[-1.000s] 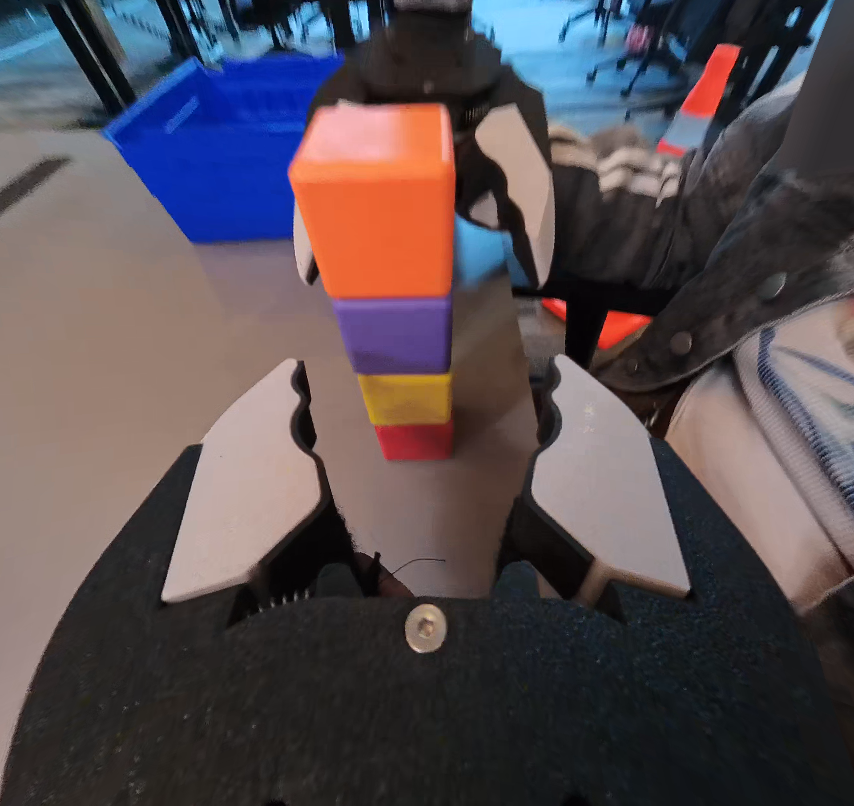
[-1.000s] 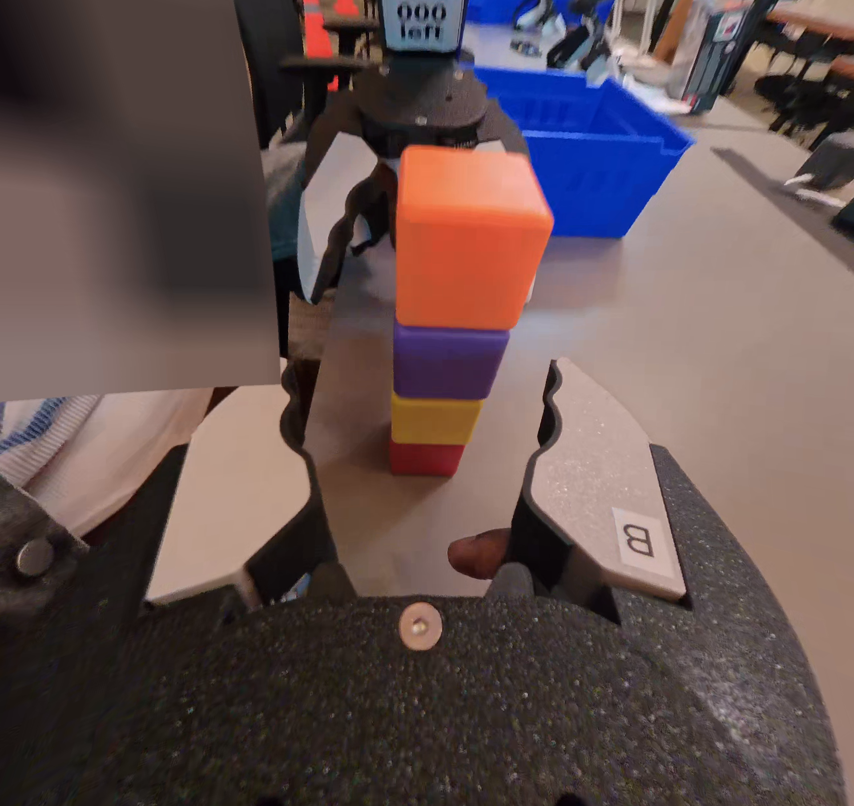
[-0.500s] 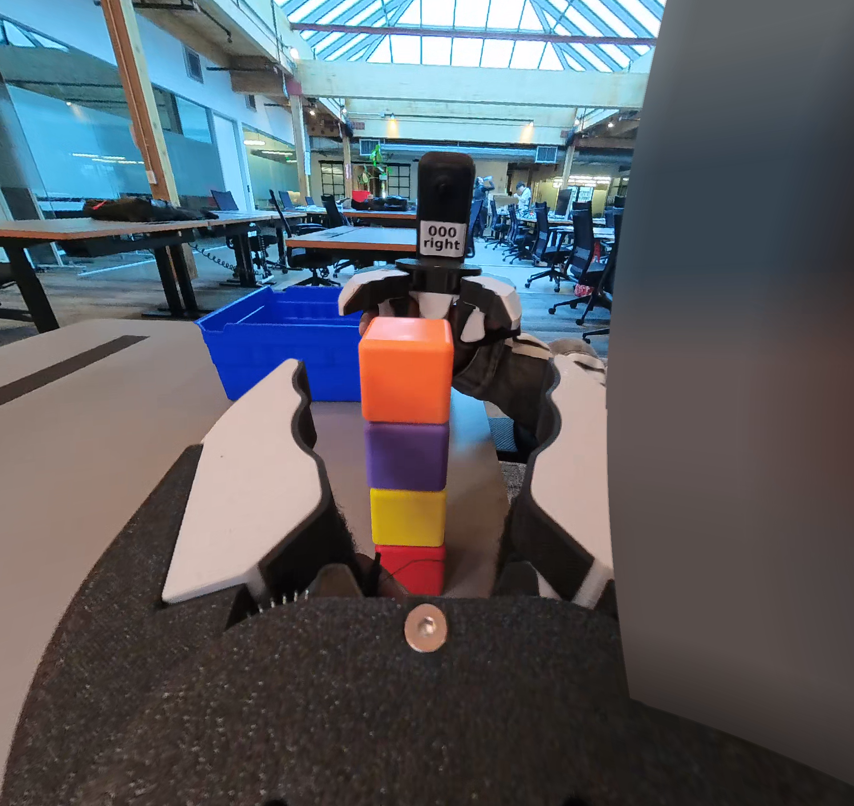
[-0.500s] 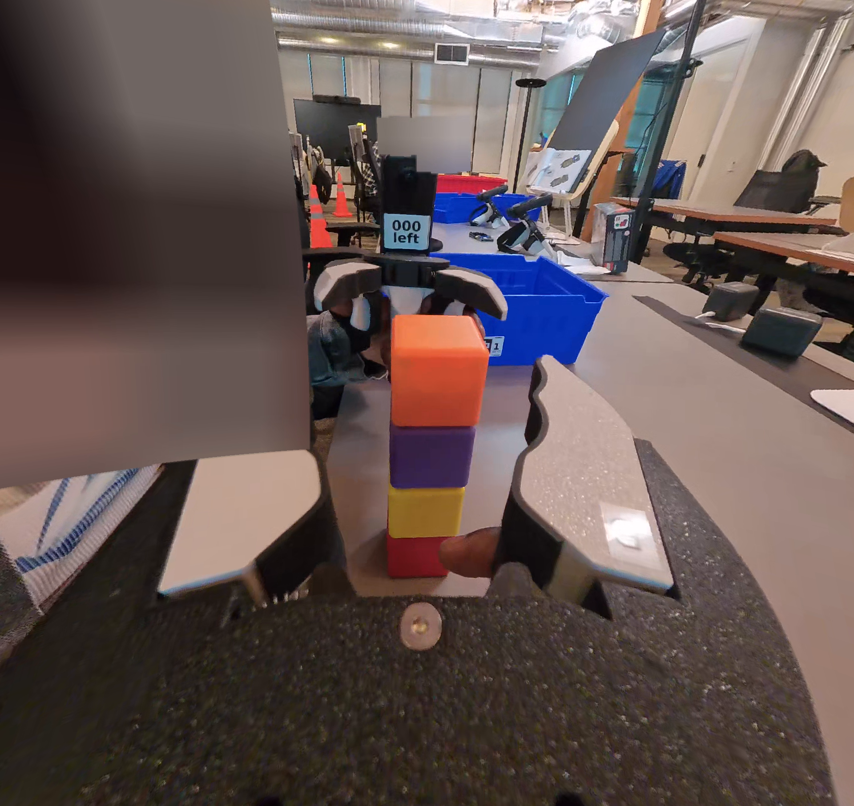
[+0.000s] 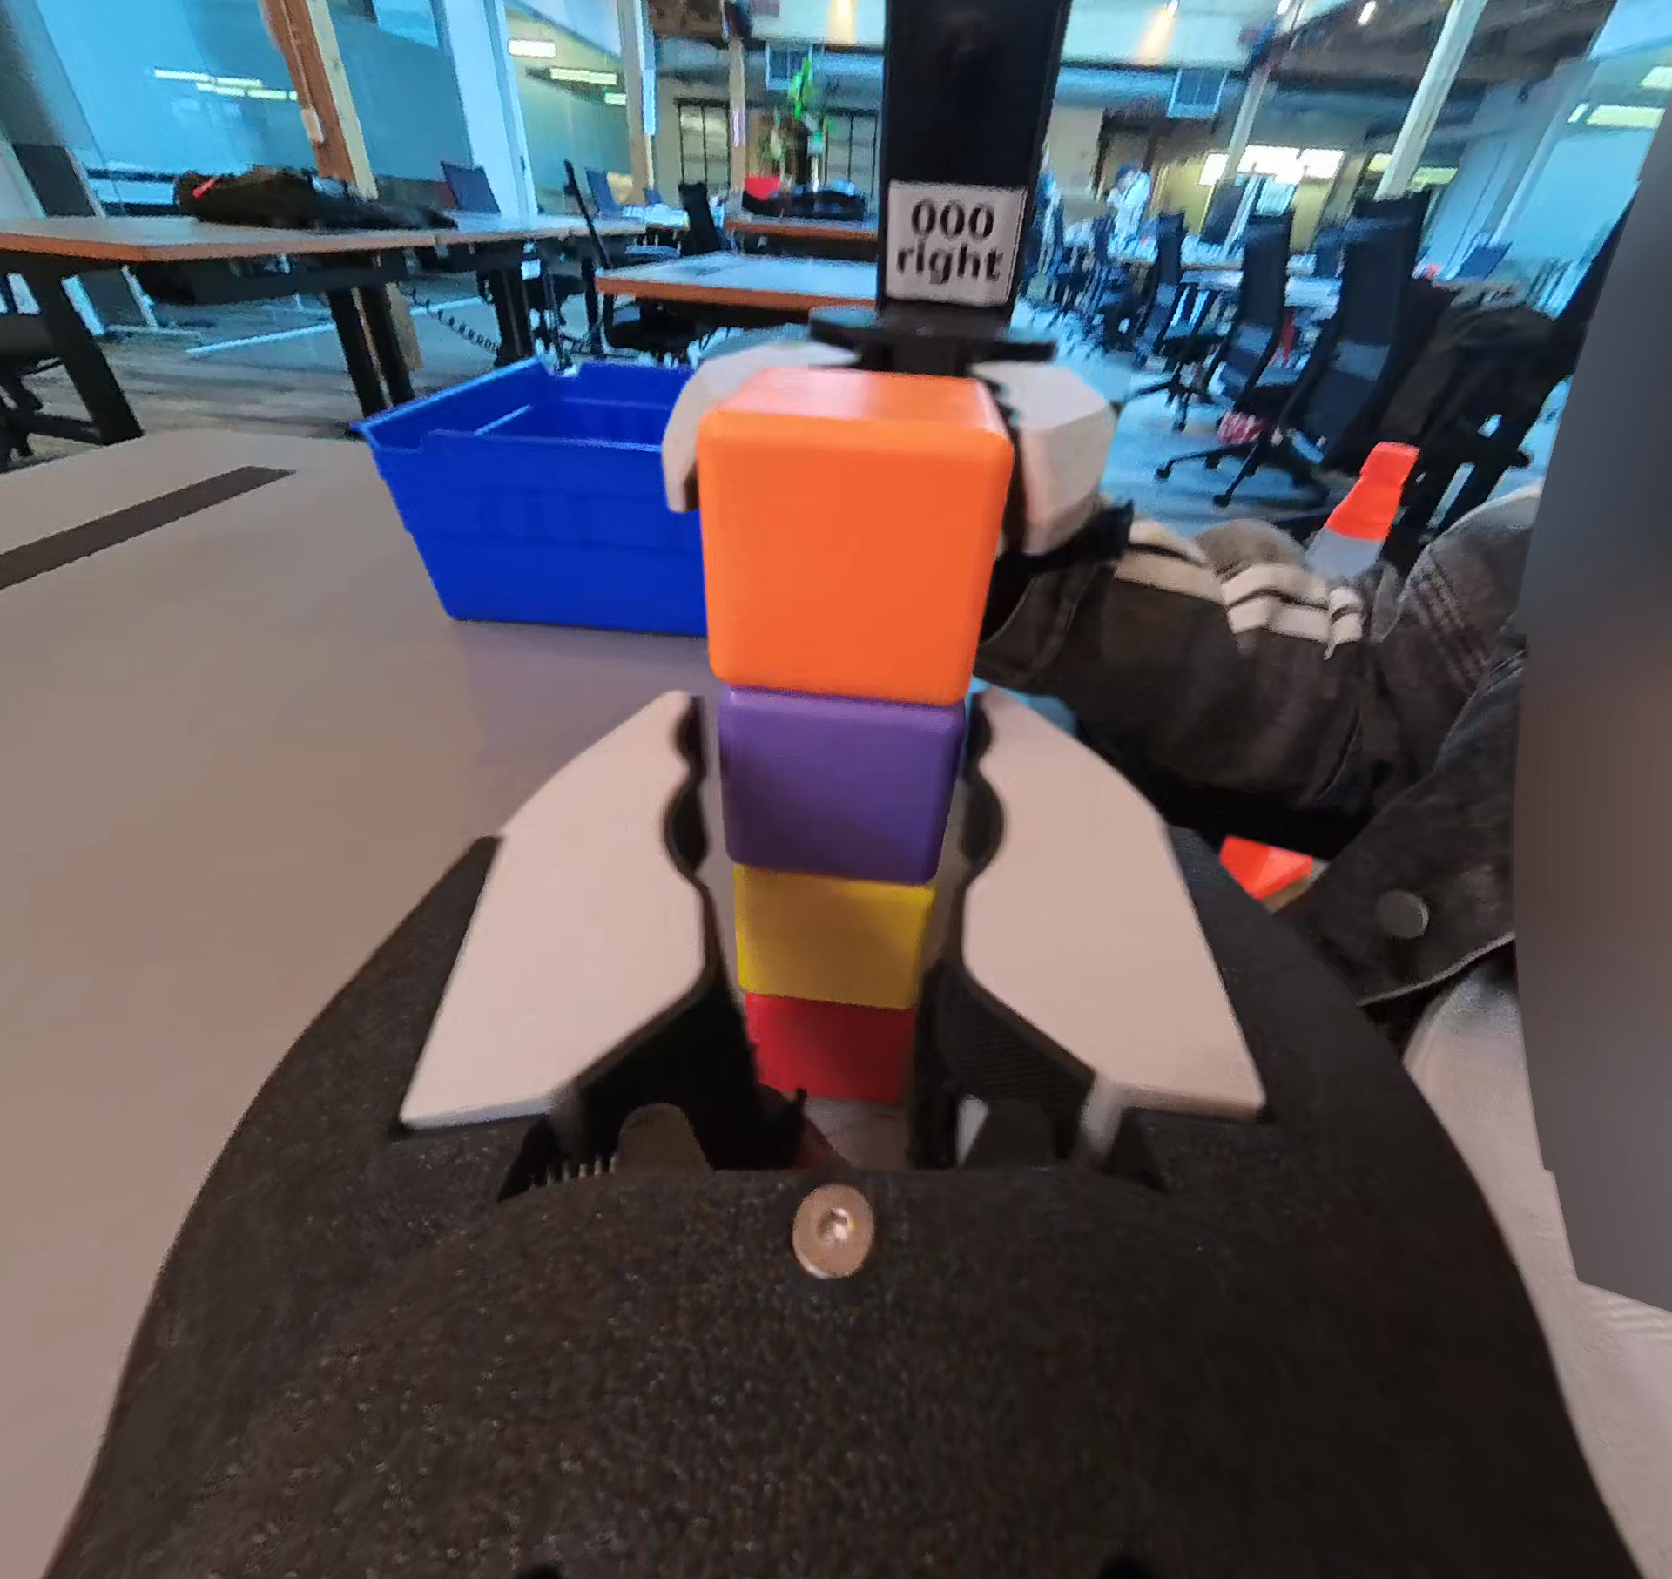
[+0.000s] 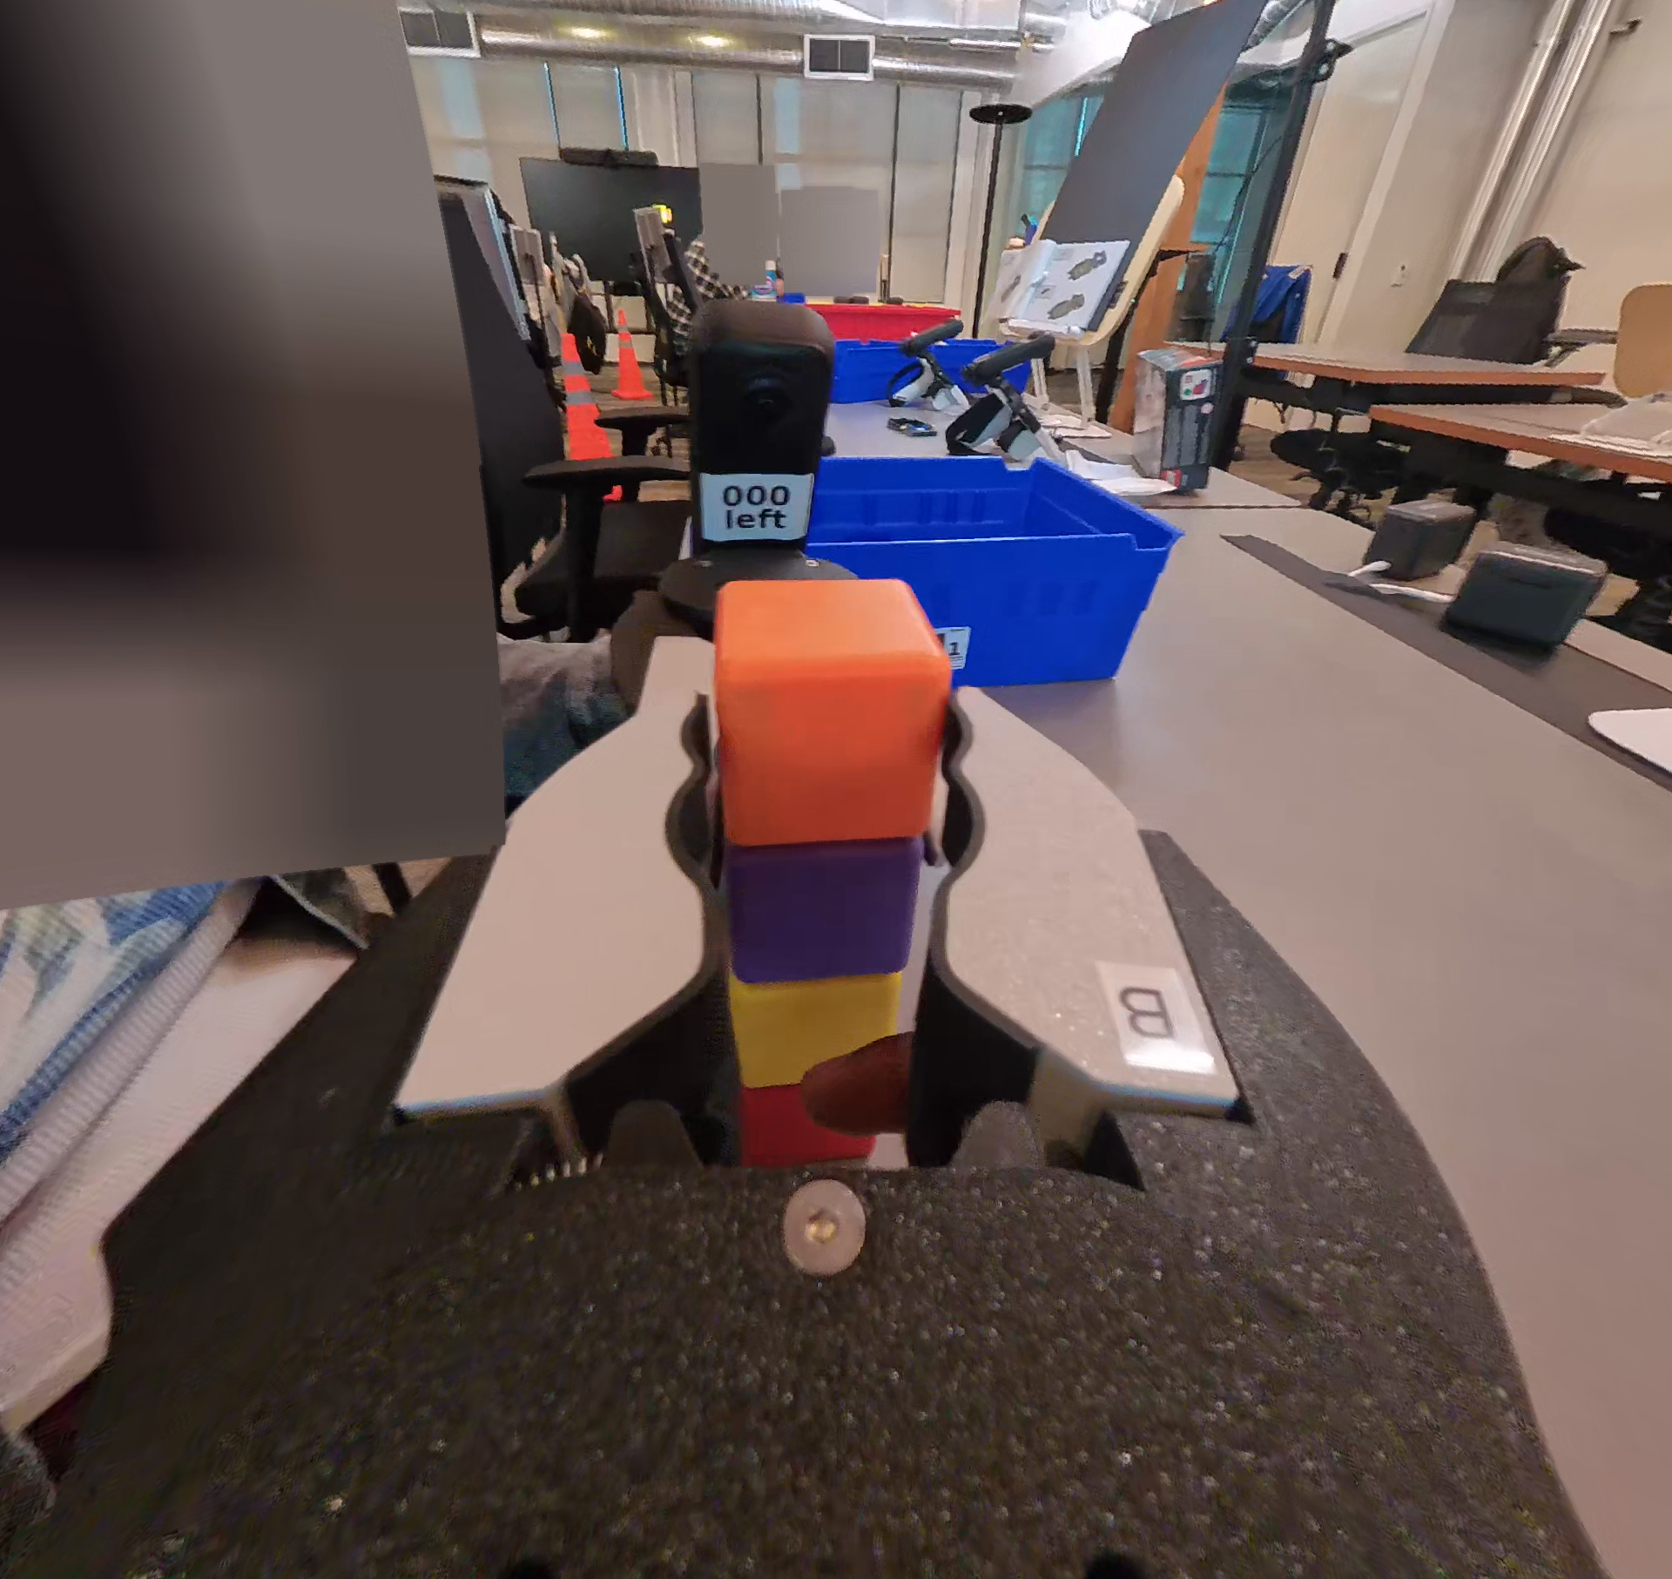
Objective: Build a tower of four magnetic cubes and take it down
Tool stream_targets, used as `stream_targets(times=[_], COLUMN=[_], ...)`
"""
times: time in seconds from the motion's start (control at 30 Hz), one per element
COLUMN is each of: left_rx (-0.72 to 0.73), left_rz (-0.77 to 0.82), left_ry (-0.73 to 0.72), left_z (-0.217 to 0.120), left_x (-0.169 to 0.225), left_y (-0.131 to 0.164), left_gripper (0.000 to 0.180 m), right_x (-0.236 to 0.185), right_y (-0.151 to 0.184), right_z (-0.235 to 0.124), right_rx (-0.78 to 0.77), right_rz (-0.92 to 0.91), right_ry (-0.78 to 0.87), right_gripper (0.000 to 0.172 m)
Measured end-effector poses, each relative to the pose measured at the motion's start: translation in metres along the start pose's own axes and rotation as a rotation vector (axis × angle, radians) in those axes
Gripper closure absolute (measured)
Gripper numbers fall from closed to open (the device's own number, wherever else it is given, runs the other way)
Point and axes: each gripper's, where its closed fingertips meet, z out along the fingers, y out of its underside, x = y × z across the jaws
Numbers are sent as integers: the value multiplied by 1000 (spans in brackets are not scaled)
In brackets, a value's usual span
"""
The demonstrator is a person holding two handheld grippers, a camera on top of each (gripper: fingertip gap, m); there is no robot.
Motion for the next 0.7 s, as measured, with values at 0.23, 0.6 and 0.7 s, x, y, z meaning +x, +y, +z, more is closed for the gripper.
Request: stream_targets(times=[0.23, 0.6, 0.7], left_rx=[-43, -79, -81], left_rz=[59, 31, 29], left_ry=[-27, -45, -42], left_z=[0, 1, 1], left_x=[1, -1, -2], left_y=[2, 3, 3], left_gripper=[131, 131, 131], right_x=[-2, 39, 70], right_y=[-1, -45, -50], right_z=[-1, -56, -93], right_rx=[-23, 79, -23], right_rz=[-59, -108, -91], right_ry=[14, 315, 550], right_gripper=[125, 125, 125])
